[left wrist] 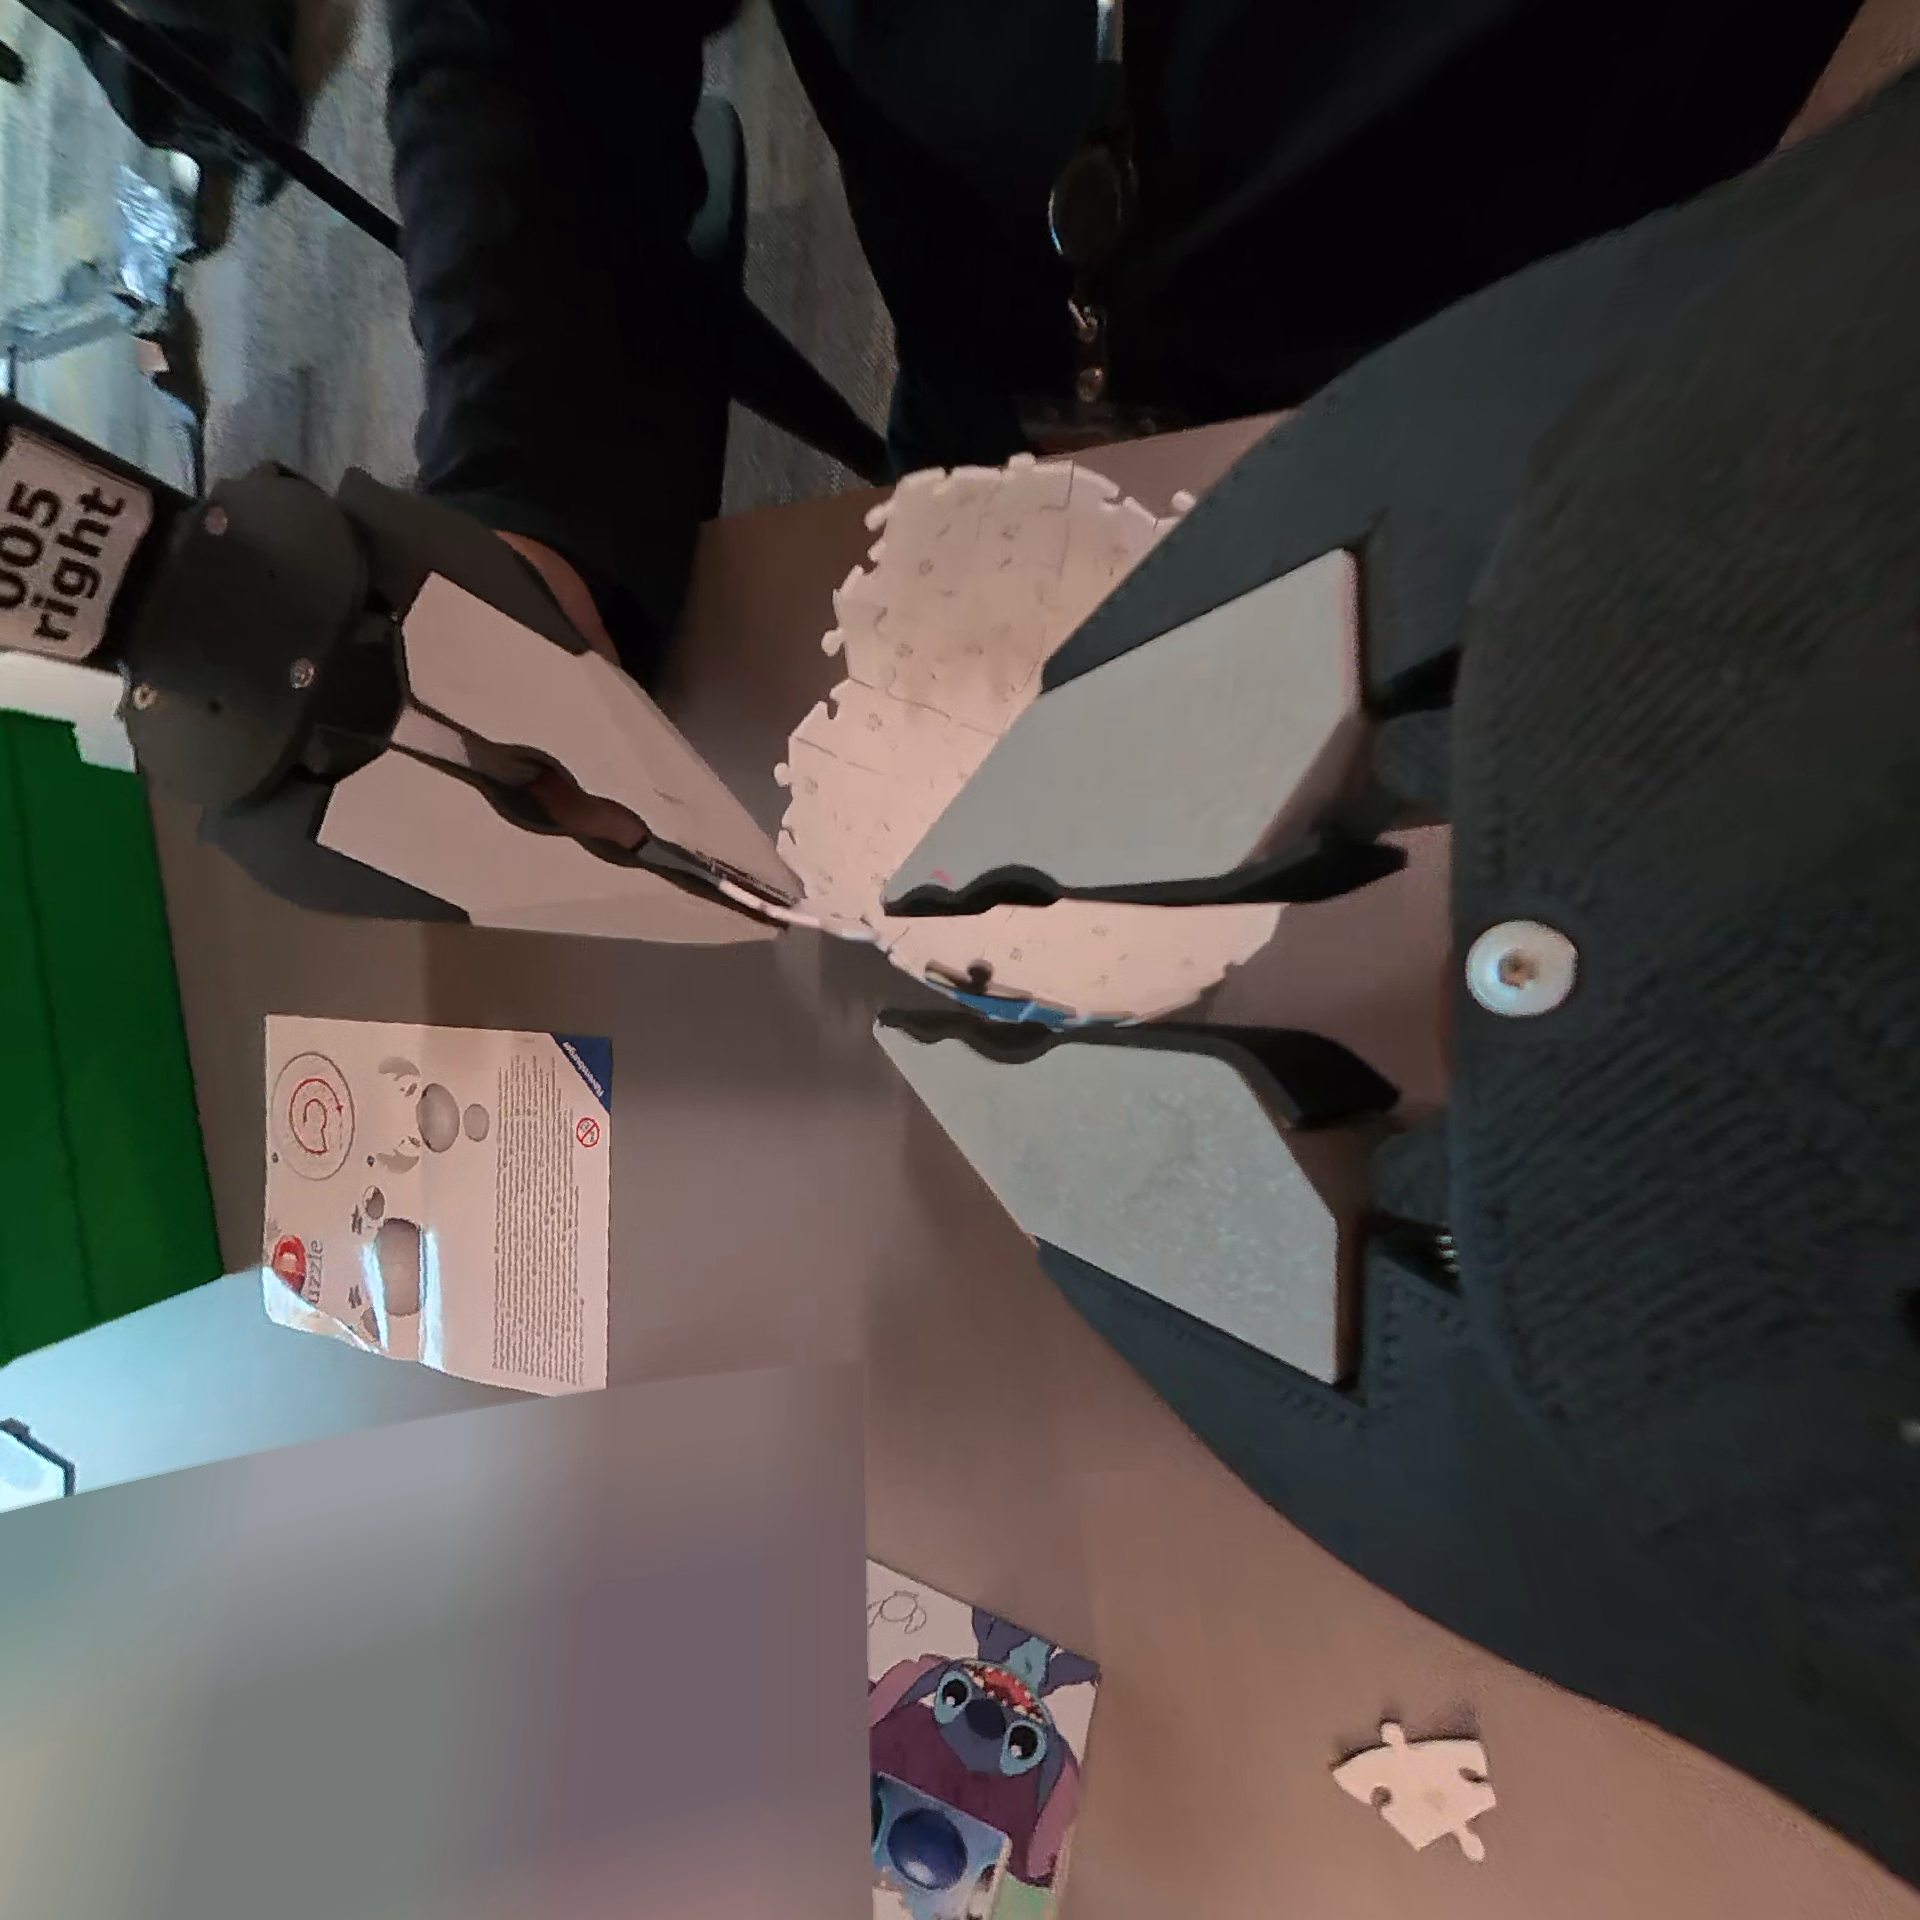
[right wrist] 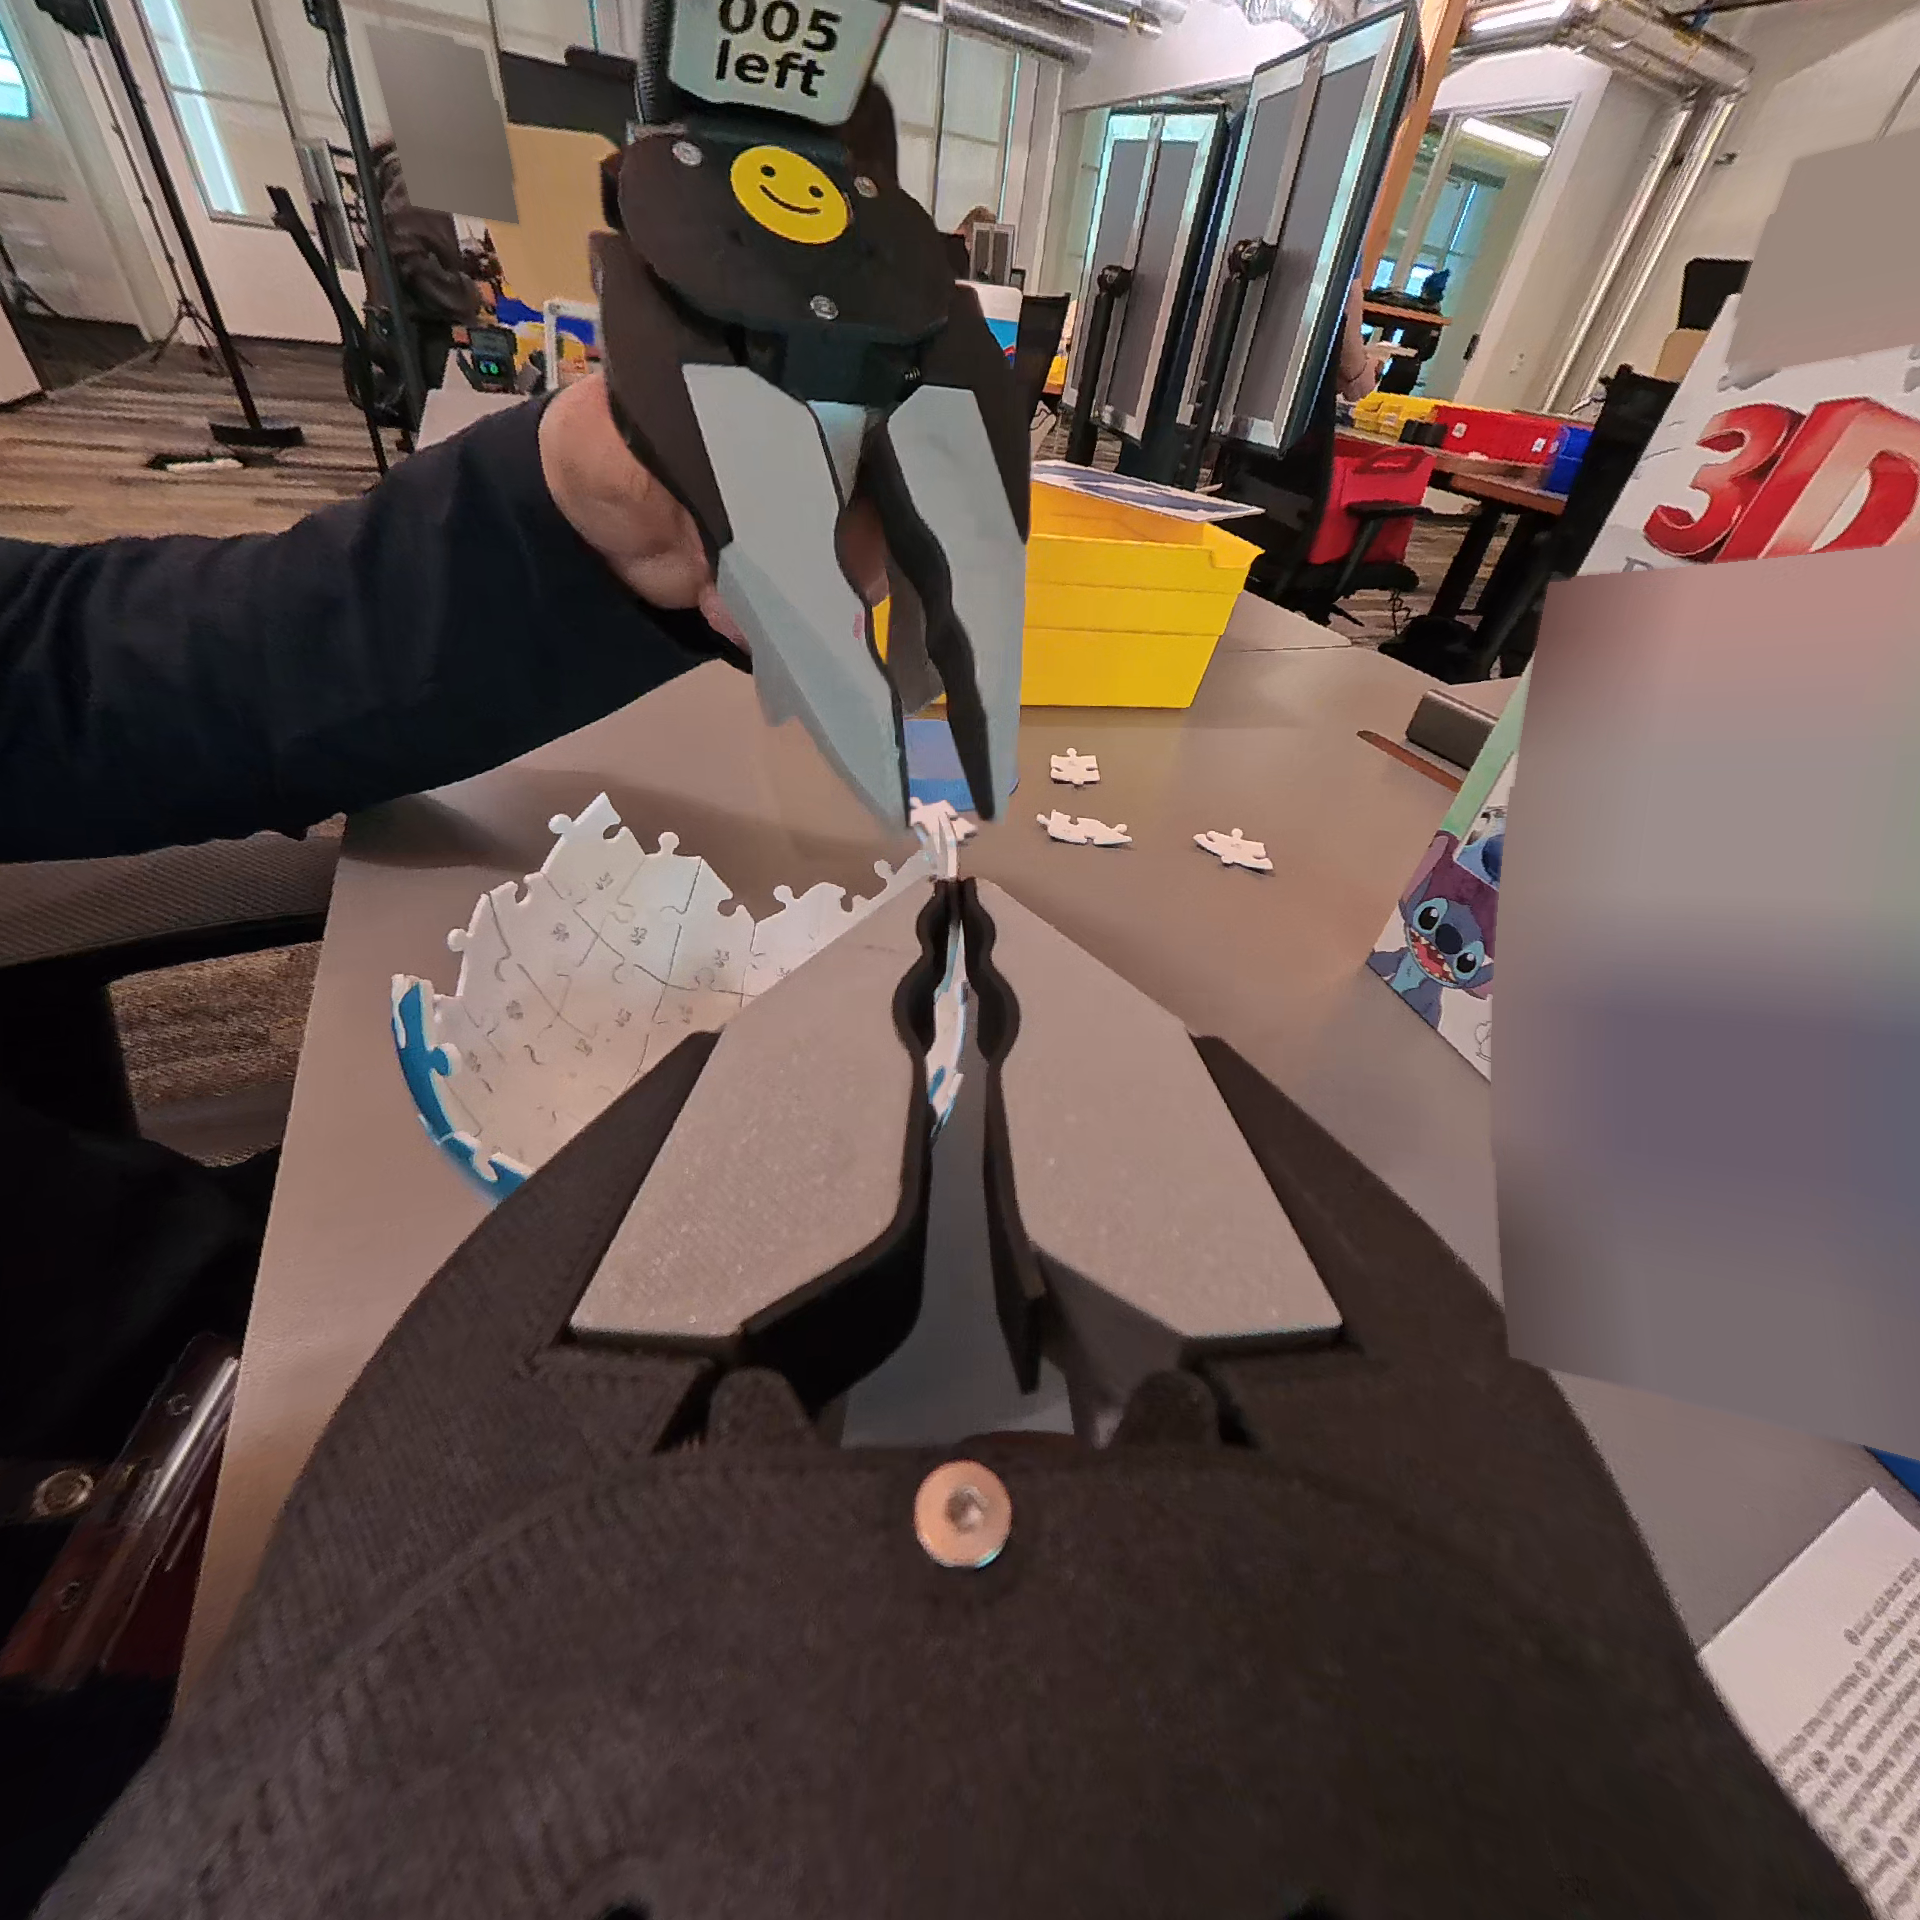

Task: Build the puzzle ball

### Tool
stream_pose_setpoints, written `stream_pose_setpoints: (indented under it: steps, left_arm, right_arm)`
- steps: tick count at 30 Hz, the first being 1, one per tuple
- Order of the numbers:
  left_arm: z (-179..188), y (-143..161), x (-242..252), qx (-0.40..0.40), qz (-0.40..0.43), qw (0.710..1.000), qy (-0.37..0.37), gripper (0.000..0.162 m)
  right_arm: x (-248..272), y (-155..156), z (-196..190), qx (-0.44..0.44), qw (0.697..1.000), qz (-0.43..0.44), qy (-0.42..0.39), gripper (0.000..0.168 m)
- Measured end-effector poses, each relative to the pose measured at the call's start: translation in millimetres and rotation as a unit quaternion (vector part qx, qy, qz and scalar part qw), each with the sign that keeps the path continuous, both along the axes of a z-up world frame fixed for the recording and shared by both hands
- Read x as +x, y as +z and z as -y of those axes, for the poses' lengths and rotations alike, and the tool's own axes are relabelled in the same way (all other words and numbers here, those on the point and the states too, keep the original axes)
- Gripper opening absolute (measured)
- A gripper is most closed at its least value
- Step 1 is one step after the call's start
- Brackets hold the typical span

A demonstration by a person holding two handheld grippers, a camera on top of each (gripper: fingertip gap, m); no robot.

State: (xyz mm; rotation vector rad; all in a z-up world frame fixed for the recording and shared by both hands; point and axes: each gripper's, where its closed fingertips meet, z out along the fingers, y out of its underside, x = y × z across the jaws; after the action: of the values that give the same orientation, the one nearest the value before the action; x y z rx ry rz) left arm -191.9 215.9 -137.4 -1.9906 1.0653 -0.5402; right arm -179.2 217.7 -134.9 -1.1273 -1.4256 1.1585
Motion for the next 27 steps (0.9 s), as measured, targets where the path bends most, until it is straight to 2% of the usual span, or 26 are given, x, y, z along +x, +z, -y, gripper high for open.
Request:
stream_pose_setpoints:
  steps: [4,10,27]
  left_arm:
    - [-5,3,-12,-0.011,0.015,1.000,0.023,0.018]
    - [-4,-2,-15,-0.051,0.033,0.998,0.013,0.021]
    - [-1,-18,-10,-0.064,-0.032,0.997,-0.007,0.024]
  right_arm:
    - [-2,-5,1,0.022,1.000,0.013,-0.005,0.000]
    - [-4,-11,3,0.045,0.999,0.027,-0.007,0.000]
    - [-7,-18,2,0.122,0.991,0.042,-0.039,0.000]
